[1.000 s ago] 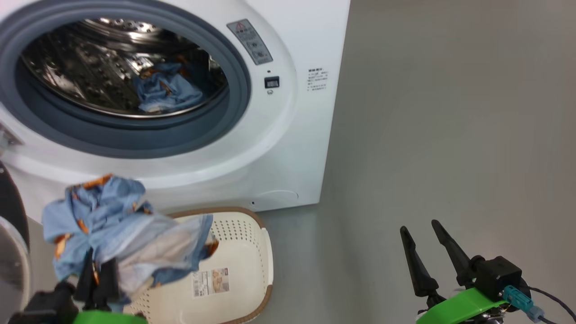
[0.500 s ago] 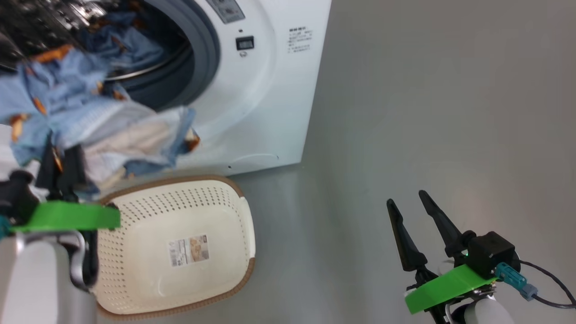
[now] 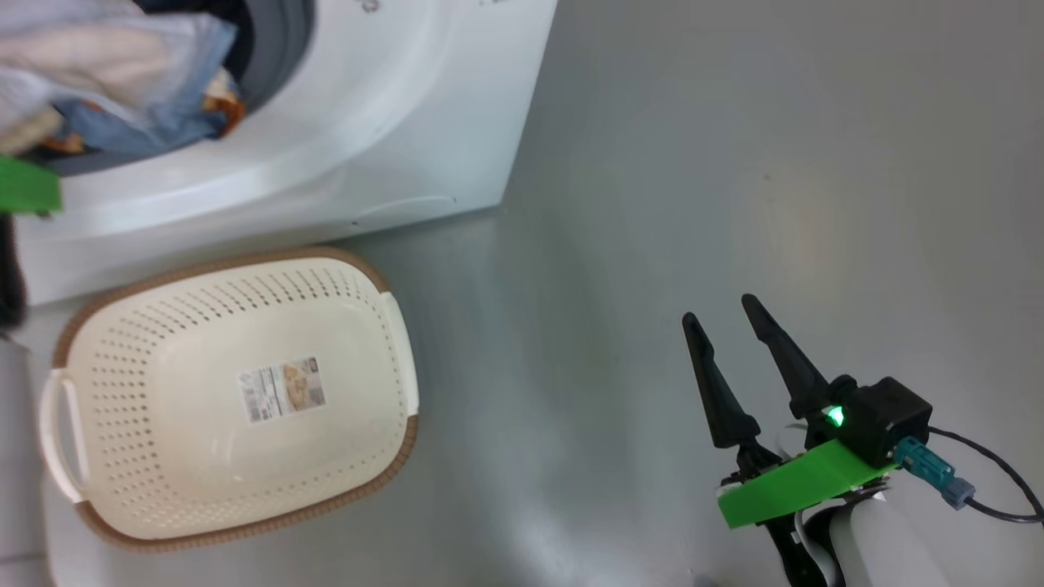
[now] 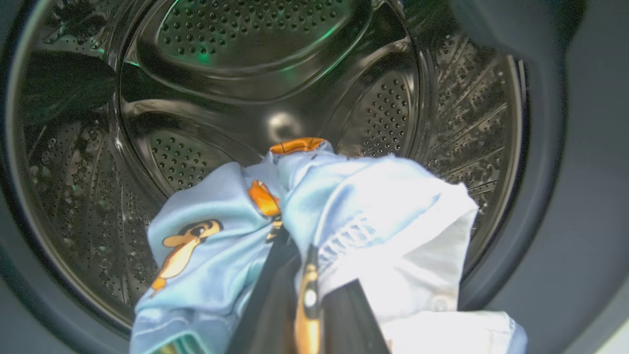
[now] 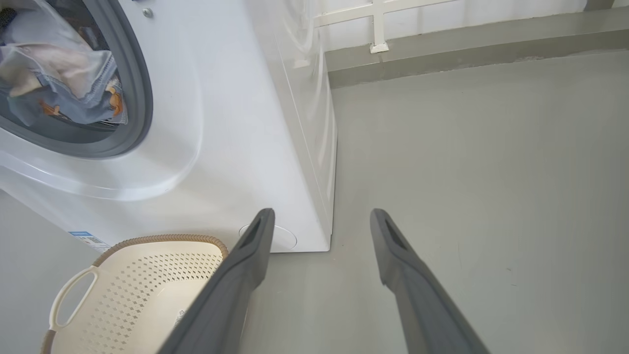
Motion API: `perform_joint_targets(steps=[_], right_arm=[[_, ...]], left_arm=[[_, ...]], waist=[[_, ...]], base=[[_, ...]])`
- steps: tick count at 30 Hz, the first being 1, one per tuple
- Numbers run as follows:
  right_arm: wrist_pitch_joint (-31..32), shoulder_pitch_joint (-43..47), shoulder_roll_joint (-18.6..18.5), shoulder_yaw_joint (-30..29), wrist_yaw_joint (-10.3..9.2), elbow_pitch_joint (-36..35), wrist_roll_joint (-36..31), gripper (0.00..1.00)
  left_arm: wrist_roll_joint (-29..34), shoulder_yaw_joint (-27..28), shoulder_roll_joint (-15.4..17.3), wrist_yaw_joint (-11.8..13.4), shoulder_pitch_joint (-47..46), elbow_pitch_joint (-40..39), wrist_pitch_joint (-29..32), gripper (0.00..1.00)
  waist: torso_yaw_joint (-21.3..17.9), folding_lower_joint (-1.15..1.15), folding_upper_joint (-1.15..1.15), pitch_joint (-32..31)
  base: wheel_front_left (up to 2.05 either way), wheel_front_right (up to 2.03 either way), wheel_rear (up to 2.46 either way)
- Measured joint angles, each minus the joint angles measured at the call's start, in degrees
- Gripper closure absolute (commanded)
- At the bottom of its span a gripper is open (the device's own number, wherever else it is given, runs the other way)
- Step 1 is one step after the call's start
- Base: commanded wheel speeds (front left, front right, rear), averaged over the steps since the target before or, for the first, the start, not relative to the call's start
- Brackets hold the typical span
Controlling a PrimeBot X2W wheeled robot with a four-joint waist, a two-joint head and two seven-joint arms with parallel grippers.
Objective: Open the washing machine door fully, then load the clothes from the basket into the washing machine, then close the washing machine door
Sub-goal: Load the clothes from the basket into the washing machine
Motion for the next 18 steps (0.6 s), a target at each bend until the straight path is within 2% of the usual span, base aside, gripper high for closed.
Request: perform_joint_targets(steps=[8,14,18], right_arm=[[0.0,-2.8,0.0,2.2,0.0,-0.3,1.1,0.0],[0.0,-3.8,0.0,3.8,0.0,-0.2,2.6,0.0],[0.0,-3.9,-0.1,4.5,0.0,-0.1,3.5,0.0]], left_arm=[[-0.1,-2.2,4.5,0.0,-13.5,9.1,1.2,1.0],[-1.0,-4.4,6.0,0.0,-20.7,14.8,2.6,1.0],[-4.1,-5.0,6.5,0.0,-24.5,18.5,3.8,1.0]], waist=[[-1.8,0.0,0.0,6.2],[-3.2,0.0,0.0,9.8],[-4.1,0.0,0.0,12.0]], base=[[0.0,0.0,0.0],[0.0,0.0,0.0],[0.0,0.0,0.0]])
